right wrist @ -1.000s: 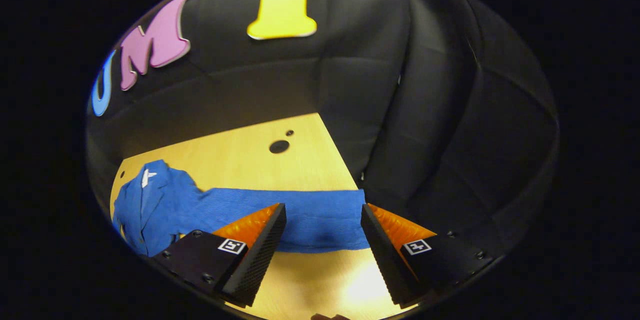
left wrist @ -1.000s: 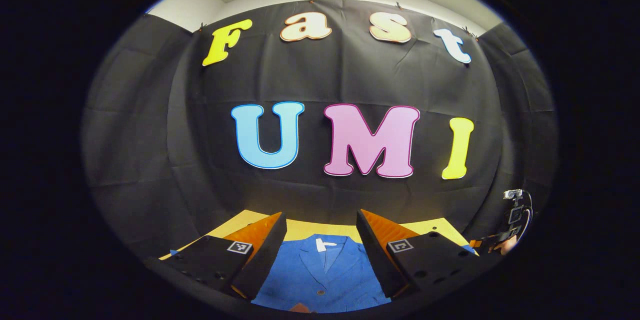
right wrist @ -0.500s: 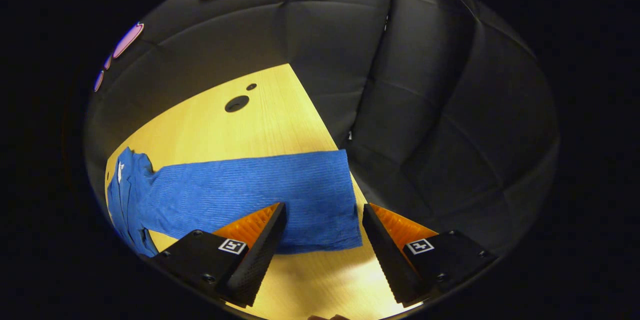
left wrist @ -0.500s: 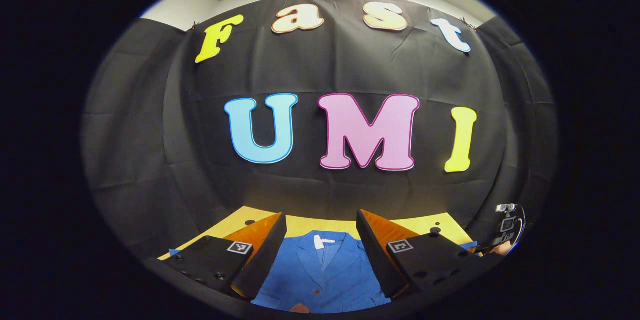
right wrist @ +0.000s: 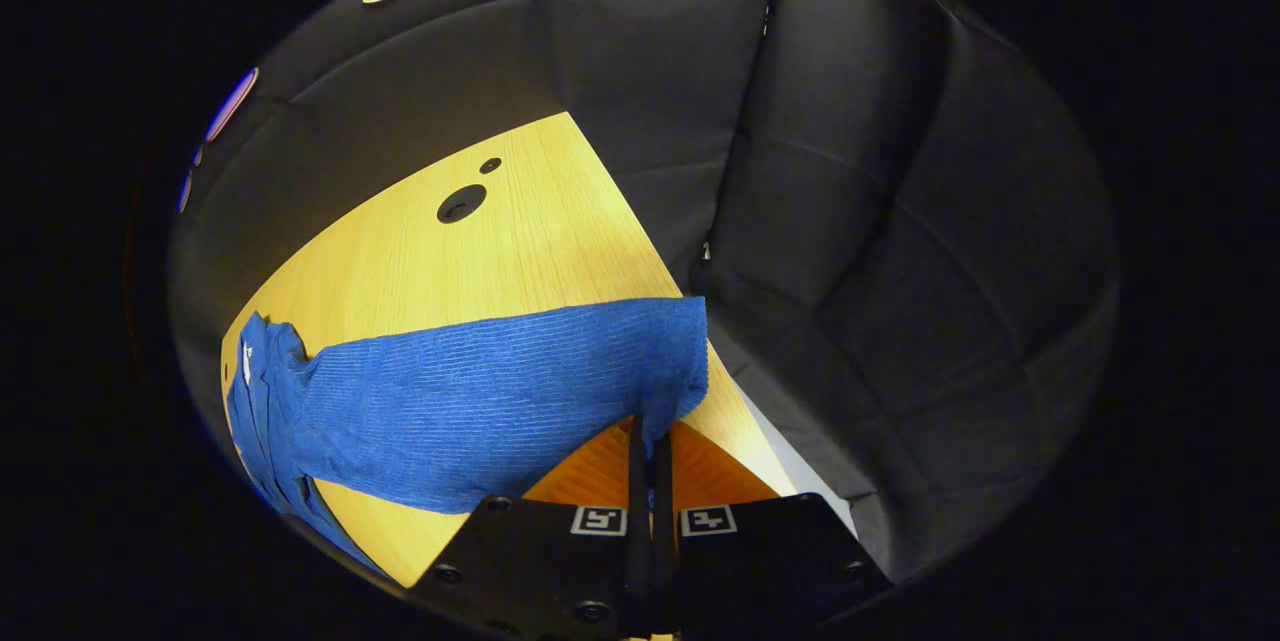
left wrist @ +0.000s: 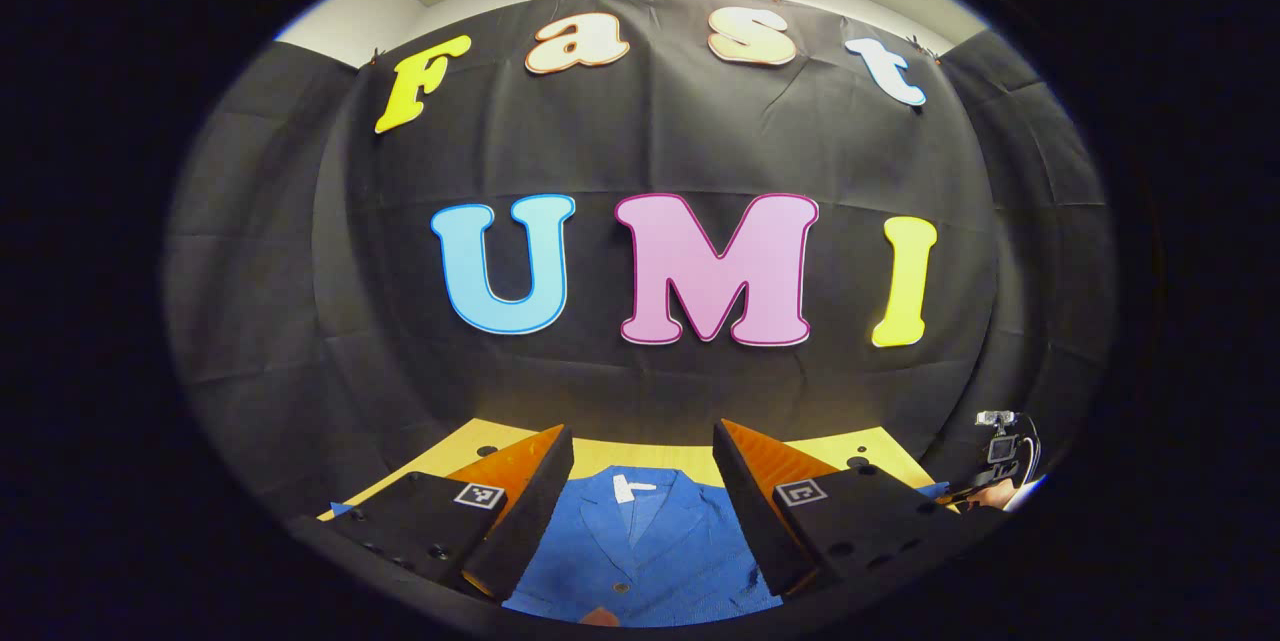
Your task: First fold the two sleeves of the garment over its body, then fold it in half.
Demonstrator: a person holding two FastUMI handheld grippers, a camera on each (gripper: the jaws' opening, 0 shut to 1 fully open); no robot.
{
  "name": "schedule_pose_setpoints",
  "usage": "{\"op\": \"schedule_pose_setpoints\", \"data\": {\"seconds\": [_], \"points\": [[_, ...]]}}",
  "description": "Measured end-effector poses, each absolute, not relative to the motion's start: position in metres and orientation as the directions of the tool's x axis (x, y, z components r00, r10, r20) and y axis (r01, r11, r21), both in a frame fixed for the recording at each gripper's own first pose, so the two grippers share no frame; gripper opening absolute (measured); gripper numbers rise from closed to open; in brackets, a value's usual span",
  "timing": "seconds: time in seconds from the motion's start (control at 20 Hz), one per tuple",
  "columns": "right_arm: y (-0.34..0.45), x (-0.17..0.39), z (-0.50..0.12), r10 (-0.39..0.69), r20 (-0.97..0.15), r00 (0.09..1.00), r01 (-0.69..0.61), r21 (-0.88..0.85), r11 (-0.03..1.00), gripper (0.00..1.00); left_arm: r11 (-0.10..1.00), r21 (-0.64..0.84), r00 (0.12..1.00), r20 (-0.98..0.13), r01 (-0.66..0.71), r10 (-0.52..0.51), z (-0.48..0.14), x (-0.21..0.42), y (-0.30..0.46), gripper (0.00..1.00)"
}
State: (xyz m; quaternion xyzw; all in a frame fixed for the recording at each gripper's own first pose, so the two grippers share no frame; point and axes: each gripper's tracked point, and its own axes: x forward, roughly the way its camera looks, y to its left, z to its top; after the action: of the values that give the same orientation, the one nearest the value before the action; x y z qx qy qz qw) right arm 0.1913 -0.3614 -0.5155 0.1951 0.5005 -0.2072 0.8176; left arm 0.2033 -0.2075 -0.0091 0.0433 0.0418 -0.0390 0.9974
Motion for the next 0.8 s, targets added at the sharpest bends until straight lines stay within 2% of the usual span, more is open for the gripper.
{"op": "schedule_pose_setpoints", "data": {"seconds": [0.1,0.3,0.35,0.5,0.8], "points": [[-0.36,0.193,-0.51,-0.137,-0.893,0.429,0.53,0.126,0.838,0.05,0.993,0.089,0.995,-0.075,0.075,-0.069,-0.007,0.198,-0.203,0.81],[-0.356,0.209,-0.477,-0.18,-0.843,0.507,0.494,0.113,0.862,0.05,0.997,0.056,0.995,-0.086,0.06,-0.055,-0.011,0.188,-0.189,0.81],[-0.359,0.211,-0.465,-0.218,-0.825,0.522,0.479,0.072,0.875,0.05,0.997,0.043,0.994,-0.09,0.061,-0.057,-0.012,0.186,-0.187,0.81],[-0.34,0.227,-0.417,-0.253,-0.763,0.595,0.422,0.029,0.906,0.05,0.997,0.021,0.993,-0.095,0.069,-0.067,-0.015,0.18,-0.174,0.81],[-0.259,0.253,-0.297,-0.227,-0.638,0.736,0.331,0.046,0.943,0.04,0.999,-0.023,0.995,-0.097,0.037,-0.039,-0.025,0.167,-0.104,0.81]]}}
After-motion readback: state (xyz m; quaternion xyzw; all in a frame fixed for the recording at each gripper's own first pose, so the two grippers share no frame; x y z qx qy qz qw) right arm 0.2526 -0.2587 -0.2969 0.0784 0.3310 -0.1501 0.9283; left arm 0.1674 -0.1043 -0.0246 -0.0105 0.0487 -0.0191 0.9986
